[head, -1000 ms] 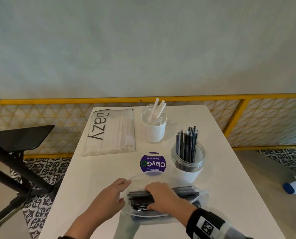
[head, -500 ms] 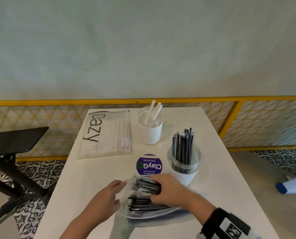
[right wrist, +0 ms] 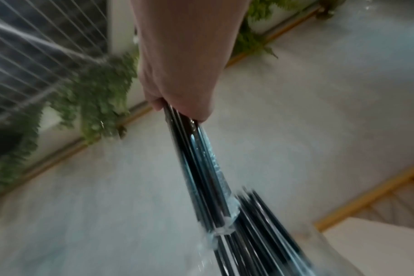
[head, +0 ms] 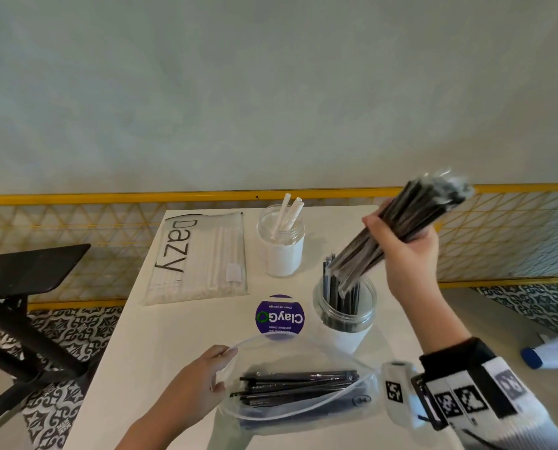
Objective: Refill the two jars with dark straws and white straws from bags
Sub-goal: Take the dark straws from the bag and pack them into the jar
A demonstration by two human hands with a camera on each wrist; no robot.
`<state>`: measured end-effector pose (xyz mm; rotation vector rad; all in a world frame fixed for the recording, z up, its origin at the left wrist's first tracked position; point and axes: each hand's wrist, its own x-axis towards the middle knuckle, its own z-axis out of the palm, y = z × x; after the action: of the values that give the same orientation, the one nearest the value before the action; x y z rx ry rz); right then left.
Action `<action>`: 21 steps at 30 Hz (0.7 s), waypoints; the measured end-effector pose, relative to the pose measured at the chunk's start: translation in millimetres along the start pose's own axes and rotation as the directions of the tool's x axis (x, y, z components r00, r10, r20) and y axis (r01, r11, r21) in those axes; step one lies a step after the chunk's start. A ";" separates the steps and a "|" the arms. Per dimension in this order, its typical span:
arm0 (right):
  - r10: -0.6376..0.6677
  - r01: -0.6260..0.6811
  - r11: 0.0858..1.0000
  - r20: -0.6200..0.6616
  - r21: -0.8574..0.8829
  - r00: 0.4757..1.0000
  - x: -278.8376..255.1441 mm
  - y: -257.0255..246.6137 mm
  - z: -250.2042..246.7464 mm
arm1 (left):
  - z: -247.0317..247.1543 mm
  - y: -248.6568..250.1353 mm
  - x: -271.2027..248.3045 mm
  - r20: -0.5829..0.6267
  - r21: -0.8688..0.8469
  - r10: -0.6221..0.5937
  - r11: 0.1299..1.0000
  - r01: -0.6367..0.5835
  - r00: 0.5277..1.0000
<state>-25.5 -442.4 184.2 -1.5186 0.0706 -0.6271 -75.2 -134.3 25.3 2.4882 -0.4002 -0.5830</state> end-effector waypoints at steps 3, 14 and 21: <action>0.195 -0.191 0.972 0.017 -0.135 0.981 -6.5 44.5 1.7 | -0.2 1.3 0.1 -0.009 0.009 -0.003 1.000 0.003 1.000; 0.198 -0.113 0.818 0.091 -0.564 0.976 -23.0 87.0 -7.9 | 0.0 4.6 -3.2 -0.034 0.024 -0.018 1.000 0.019 0.999; -0.169 0.437 0.551 0.418 -0.711 0.892 -10.1 94.4 -5.7 | 0.0 3.4 -1.5 -0.027 0.034 -0.013 0.999 0.014 1.000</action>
<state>-4.5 -450.0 91.8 -2.5471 -0.1952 -0.6655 -77.1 -136.4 27.7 2.5306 -0.3859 -0.5518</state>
